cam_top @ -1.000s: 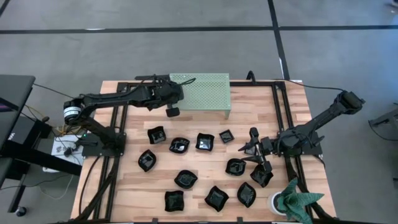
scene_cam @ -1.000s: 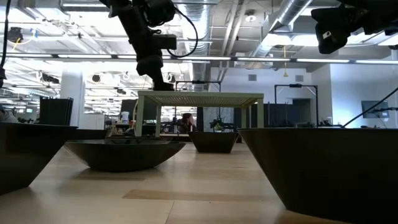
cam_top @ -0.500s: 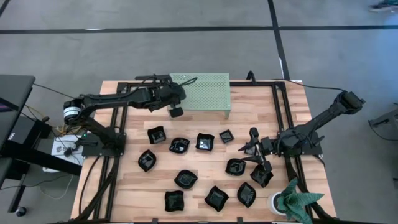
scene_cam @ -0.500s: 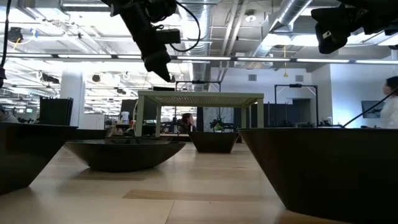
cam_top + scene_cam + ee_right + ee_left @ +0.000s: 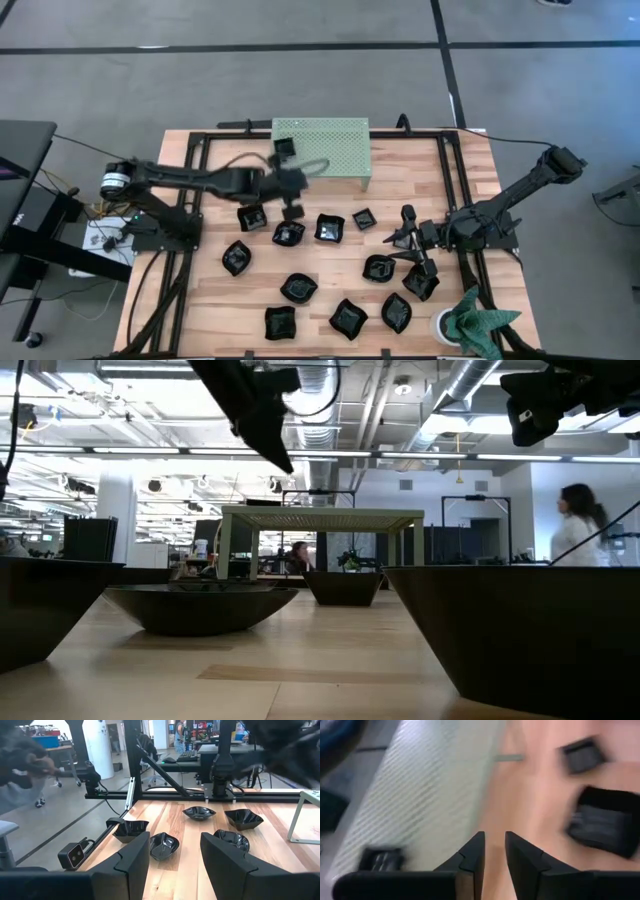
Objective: Pick & Place Mini shaped plates
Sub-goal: Stack the black square plate on top of the black square plate on the shelf
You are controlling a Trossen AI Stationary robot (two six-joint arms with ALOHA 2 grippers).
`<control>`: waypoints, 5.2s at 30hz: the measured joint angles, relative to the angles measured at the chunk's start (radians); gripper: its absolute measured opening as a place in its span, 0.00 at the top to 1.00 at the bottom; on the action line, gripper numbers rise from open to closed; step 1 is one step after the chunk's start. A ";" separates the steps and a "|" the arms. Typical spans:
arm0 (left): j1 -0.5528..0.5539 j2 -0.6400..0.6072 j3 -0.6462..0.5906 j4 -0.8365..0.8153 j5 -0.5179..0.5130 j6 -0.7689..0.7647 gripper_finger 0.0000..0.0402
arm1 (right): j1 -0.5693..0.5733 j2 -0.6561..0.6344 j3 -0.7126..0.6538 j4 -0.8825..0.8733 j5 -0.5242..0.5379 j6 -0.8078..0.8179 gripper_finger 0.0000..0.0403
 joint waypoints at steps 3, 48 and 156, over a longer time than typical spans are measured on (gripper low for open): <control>-0.085 0.000 0.000 0.003 0.038 -0.061 0.77 | 0.000 0.000 0.000 0.000 0.000 0.000 0.58; -0.491 0.002 -0.243 0.422 0.029 -0.562 0.73 | -0.240 0.539 0.387 -0.768 0.104 0.081 0.58; -0.439 0.167 -0.241 0.903 0.266 -0.147 0.71 | -0.164 0.736 0.772 -0.576 -0.430 -0.210 1.00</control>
